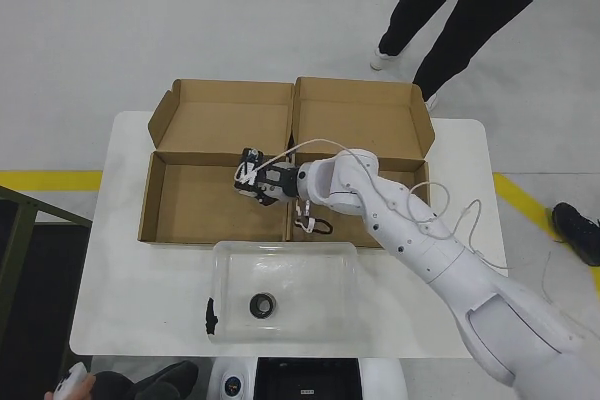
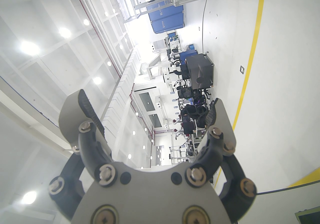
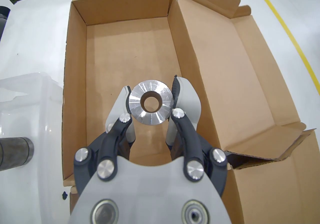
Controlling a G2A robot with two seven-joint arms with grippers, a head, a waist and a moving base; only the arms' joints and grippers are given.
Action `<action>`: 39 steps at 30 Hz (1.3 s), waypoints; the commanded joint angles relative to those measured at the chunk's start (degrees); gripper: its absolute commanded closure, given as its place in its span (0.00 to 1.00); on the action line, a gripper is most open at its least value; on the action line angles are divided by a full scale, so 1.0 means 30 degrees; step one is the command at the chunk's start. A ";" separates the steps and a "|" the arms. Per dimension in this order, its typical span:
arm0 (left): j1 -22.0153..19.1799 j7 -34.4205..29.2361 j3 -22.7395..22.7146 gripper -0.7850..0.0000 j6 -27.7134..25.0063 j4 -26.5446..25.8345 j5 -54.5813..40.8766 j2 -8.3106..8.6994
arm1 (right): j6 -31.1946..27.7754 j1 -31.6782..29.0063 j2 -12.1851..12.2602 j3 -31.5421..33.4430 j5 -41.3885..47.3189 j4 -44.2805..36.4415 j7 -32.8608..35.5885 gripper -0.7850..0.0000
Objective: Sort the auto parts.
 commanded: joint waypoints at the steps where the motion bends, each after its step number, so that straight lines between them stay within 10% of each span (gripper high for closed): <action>1: 0.0000 0.0000 0.0000 0.00 0.0000 0.0000 0.0000 0.0000 | -0.0004 0.0323 -0.0252 -0.0243 0.0022 0.0653 0.0115 1.00; 31: 0.0000 0.0000 0.0000 0.00 0.0000 0.0000 0.0000 0.0000 | -0.1197 0.2302 -0.2607 -0.1878 -0.0928 0.5919 0.1643 1.00; 39: 0.0000 0.0000 0.0000 0.00 0.0000 0.0000 0.0000 0.0000 | -0.1255 0.2450 -0.2907 -0.1914 -0.1488 0.6353 0.1637 0.69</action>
